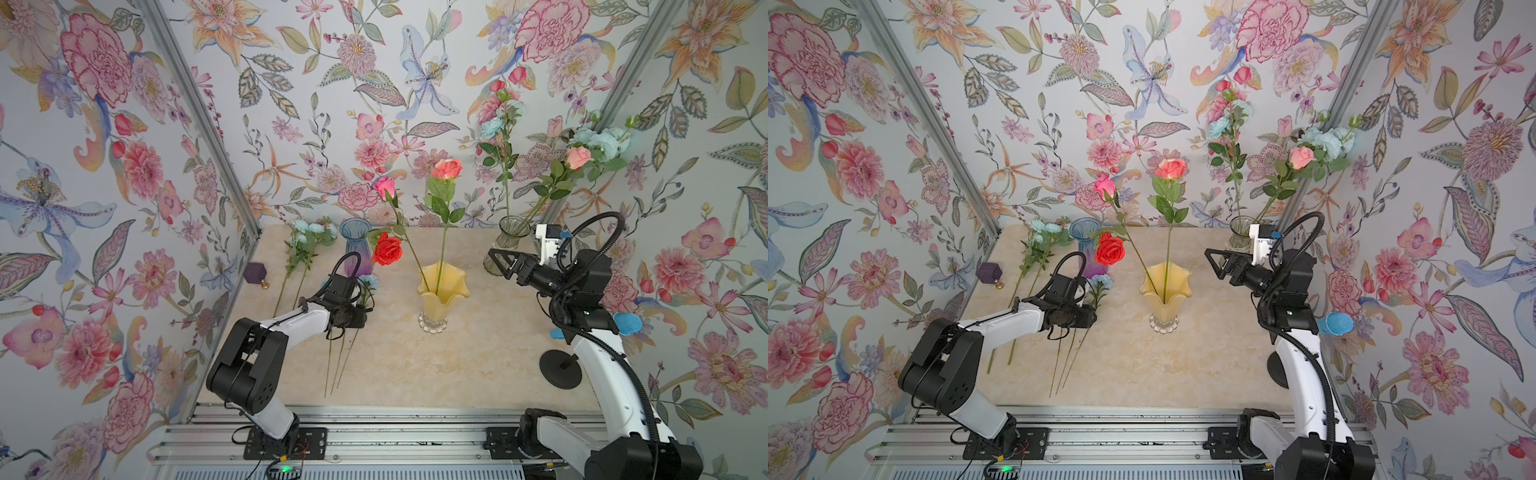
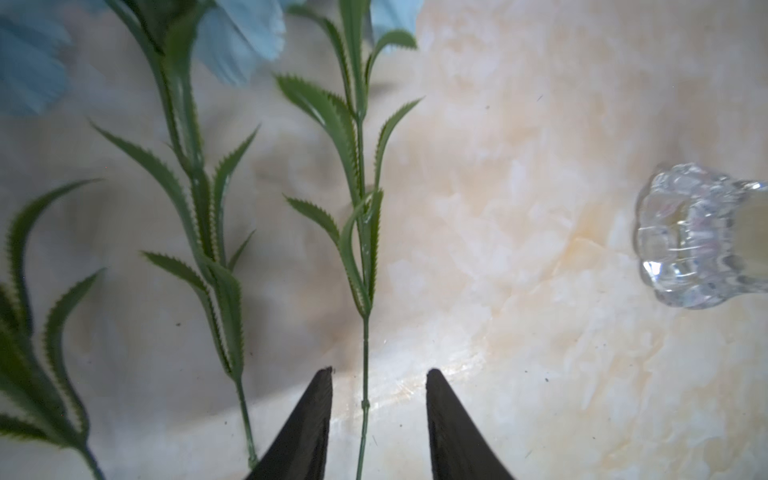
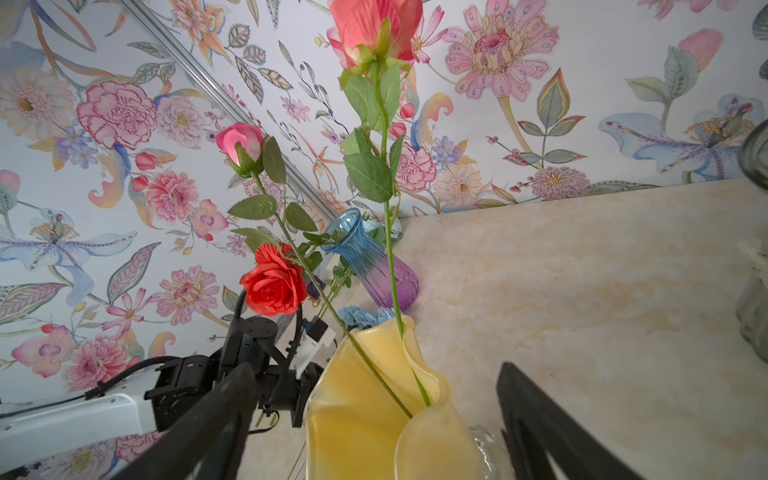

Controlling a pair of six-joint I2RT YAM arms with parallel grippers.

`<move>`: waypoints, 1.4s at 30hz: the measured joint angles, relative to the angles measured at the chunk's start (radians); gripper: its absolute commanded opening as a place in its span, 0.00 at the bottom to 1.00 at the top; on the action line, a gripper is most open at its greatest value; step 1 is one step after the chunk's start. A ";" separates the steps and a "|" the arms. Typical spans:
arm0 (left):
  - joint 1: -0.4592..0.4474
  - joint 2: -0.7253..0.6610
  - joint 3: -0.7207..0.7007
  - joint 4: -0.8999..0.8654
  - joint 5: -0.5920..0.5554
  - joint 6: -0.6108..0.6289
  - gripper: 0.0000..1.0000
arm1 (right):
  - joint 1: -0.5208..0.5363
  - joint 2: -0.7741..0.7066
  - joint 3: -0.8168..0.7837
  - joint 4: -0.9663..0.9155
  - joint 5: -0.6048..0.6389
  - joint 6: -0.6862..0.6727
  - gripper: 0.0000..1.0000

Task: Pick out blue flowers from the vase
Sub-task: Place the flower at the center of the board, then move the vase to the center of the board.

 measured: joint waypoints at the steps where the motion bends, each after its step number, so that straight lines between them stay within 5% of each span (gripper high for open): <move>1: 0.000 -0.040 0.006 0.019 -0.015 -0.006 0.50 | 0.000 0.018 0.021 -0.037 -0.001 -0.024 0.82; 6: 0.000 -0.298 -0.043 0.298 -0.132 -0.027 0.60 | 0.050 0.087 0.121 -0.214 0.054 -0.131 0.72; 13: 0.000 -0.563 -0.405 0.759 -0.235 -0.013 0.66 | 0.344 0.109 0.211 -0.401 0.342 -0.256 0.66; 26: 0.000 -0.708 -0.492 0.829 -0.303 0.097 0.67 | 0.561 0.173 0.267 -0.539 0.834 -0.270 0.56; 42: 0.000 -0.698 -0.514 0.854 -0.296 0.099 0.67 | 0.575 0.173 0.219 -0.585 0.904 -0.245 0.40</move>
